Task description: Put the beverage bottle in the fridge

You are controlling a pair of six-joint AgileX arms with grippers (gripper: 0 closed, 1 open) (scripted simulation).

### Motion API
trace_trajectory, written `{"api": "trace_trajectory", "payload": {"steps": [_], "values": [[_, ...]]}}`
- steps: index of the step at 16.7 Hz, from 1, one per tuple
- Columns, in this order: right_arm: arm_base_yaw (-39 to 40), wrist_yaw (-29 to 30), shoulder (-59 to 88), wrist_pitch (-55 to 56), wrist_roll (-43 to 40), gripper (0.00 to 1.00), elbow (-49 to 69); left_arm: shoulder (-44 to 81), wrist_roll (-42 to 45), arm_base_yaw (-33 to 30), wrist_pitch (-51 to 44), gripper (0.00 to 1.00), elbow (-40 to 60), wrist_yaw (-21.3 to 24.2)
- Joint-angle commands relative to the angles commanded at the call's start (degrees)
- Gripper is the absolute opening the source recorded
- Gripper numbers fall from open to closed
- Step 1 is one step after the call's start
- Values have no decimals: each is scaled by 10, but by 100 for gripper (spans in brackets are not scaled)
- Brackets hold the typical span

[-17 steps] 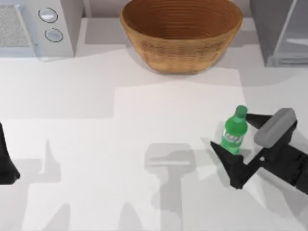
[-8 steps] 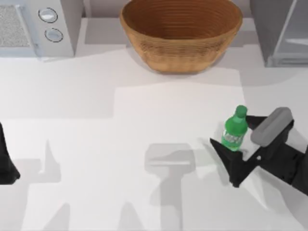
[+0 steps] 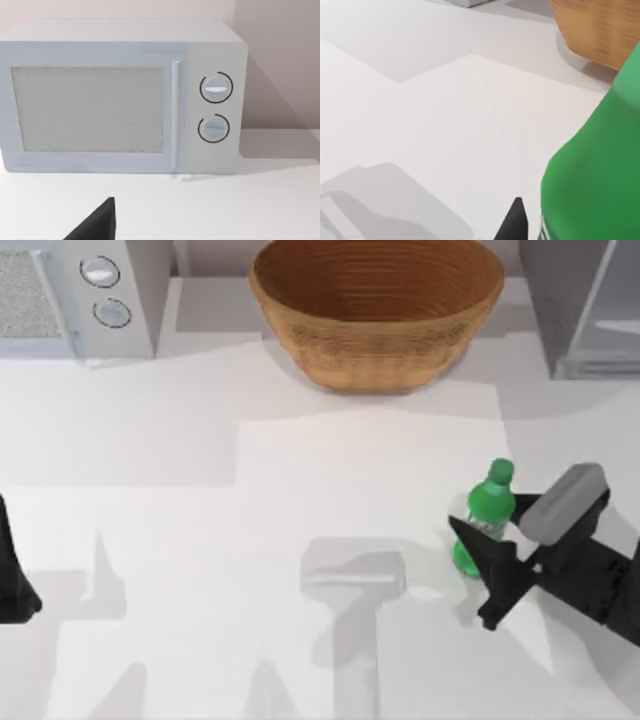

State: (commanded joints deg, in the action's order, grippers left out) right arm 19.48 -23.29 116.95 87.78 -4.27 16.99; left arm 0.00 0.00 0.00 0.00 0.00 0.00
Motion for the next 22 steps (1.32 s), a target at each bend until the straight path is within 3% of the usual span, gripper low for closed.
{"api": "trace_trajectory", "payload": {"steps": [2, 12, 22], "values": [[0, 0, 0, 0, 0, 1, 0, 0, 0, 0, 0, 100, 0, 0], [-8, -9, -9, -8, -5, 1, 0, 0, 0, 0, 0, 100, 0, 0], [-246, -239, -234, -261, -71, 1, -12, 0, 0, 0, 0, 100, 0, 0]]}}
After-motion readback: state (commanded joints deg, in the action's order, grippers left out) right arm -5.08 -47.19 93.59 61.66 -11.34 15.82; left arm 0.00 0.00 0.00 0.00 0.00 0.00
